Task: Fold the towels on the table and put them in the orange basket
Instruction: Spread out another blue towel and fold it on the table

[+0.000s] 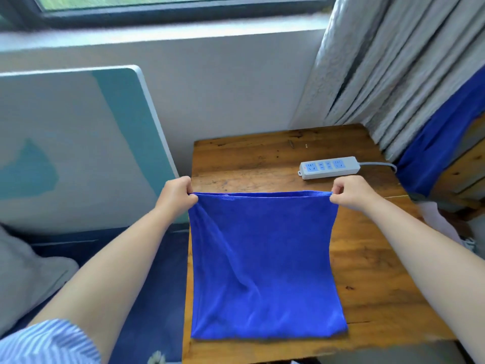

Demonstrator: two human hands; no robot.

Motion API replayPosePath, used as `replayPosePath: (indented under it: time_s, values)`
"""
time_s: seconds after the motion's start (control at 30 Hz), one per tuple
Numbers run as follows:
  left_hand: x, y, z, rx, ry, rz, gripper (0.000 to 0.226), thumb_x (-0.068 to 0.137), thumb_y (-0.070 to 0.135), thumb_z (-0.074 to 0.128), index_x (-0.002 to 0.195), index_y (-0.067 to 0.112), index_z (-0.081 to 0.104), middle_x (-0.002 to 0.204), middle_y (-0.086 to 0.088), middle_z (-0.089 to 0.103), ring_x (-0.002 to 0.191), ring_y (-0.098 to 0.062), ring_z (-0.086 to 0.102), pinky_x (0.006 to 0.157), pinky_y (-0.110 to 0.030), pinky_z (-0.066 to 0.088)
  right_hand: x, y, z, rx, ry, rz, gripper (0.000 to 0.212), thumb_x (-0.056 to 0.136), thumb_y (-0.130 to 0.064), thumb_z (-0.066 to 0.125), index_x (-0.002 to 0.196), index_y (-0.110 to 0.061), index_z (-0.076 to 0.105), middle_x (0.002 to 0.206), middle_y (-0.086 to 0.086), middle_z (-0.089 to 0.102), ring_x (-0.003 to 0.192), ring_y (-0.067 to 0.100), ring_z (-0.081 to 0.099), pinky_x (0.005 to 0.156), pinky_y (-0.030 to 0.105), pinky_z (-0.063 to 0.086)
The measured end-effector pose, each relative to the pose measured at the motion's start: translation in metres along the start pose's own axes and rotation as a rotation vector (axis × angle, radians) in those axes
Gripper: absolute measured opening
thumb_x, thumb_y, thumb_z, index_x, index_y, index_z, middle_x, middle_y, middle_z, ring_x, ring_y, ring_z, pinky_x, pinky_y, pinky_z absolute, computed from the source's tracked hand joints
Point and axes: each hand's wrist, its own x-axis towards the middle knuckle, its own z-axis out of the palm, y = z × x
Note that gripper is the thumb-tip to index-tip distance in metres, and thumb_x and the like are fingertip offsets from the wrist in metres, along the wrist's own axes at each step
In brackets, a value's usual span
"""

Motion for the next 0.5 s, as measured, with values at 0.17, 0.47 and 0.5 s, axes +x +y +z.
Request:
replayPosePath:
  time_s: [0.17, 0.47, 0.5]
  values:
    - [-0.022, 0.025, -0.034, 0.202, 0.043, 0.075, 0.03, 0.083, -0.003, 0.042, 0.106, 0.005, 0.057, 0.106, -0.014, 0.058, 0.099, -0.033, 0.053, 0.074, -0.033, 0.043, -0.032, -0.015, -0.025, -0.062, 0.135, -0.104, 0.011, 0.073, -0.001, 0.058, 0.062, -0.003, 0.054, 0.071, 0.012, 0.056, 0.071, 0.023, 0.048, 0.06, 0.027, 0.036]
    - [-0.034, 0.066, -0.094, 0.349, 0.263, 0.036, 0.032, 0.086, 0.003, 0.038, 0.101, 0.009, 0.065, 0.109, -0.012, 0.058, 0.098, -0.033, 0.054, 0.069, -0.029, 0.037, -0.058, -0.043, -0.076, -0.194, 0.314, -0.391, 0.045, 0.07, 0.0, 0.056, 0.051, -0.021, 0.022, 0.056, 0.001, 0.036, 0.063, 0.024, 0.037, 0.058, 0.028, 0.025]
    - [-0.035, 0.07, -0.1, 0.337, 0.28, 0.021, 0.032, 0.086, 0.002, 0.038, 0.1, 0.008, 0.066, 0.108, -0.012, 0.059, 0.095, -0.033, 0.054, 0.068, -0.028, 0.037, -0.058, -0.045, -0.081, -0.187, 0.316, -0.412, 0.042, 0.07, 0.001, 0.056, 0.051, -0.019, 0.025, 0.058, 0.003, 0.039, 0.063, 0.024, 0.037, 0.058, 0.028, 0.025]
